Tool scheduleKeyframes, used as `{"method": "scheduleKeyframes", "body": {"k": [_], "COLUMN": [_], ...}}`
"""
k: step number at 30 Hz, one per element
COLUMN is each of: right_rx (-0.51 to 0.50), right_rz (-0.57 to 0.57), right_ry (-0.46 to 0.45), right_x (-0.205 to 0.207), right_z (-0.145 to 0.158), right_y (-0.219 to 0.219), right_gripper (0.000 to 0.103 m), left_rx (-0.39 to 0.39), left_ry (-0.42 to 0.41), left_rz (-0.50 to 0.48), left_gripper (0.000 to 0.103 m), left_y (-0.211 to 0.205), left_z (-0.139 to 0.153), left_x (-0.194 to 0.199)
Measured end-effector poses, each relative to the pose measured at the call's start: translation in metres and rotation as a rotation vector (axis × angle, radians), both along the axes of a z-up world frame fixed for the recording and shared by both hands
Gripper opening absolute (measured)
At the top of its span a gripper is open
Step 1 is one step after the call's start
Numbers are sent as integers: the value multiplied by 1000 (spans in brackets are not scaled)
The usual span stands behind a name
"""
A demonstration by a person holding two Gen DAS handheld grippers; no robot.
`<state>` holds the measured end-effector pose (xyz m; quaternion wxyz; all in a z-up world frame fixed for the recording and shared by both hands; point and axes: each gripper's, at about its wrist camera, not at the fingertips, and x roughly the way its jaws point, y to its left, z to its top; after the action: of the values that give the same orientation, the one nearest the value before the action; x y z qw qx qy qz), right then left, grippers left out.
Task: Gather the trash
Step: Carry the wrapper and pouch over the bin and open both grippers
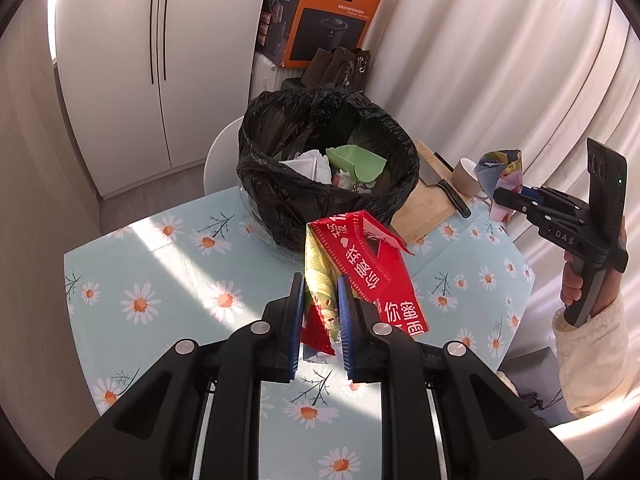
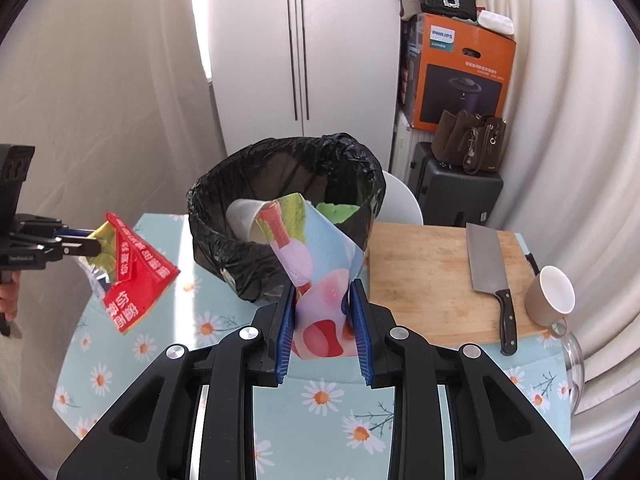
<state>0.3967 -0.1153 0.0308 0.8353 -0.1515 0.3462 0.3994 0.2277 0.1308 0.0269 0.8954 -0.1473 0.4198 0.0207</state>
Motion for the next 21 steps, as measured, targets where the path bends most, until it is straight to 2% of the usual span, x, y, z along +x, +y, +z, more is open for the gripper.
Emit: {"method": "scheduleKeyframes", "body": {"k": [4, 11, 17, 19, 21], "right_rx": [18, 24, -3, -18, -30], "right_rz": [-6, 6, 30, 35, 37], "right_ry": [16, 52, 63, 56, 44], "right_x": [12, 34, 47, 49, 51], "right_z": [8, 8, -4, -7, -9], "right_y": [8, 33, 68, 80, 90], "right_gripper": [25, 25, 25, 26, 27], "left_rx": [-33, -20, -3, -36, -27], "left_ry": [-45, -115, -96, -107, -113], "left_rz": [-5, -45, -103, -131, -137], "left_gripper": [17, 17, 17, 17, 17], "left_y": [10, 22, 24, 27, 29], "left_z": [15, 43, 35, 30, 26], "left_x": [15, 52, 95, 107, 116]}}
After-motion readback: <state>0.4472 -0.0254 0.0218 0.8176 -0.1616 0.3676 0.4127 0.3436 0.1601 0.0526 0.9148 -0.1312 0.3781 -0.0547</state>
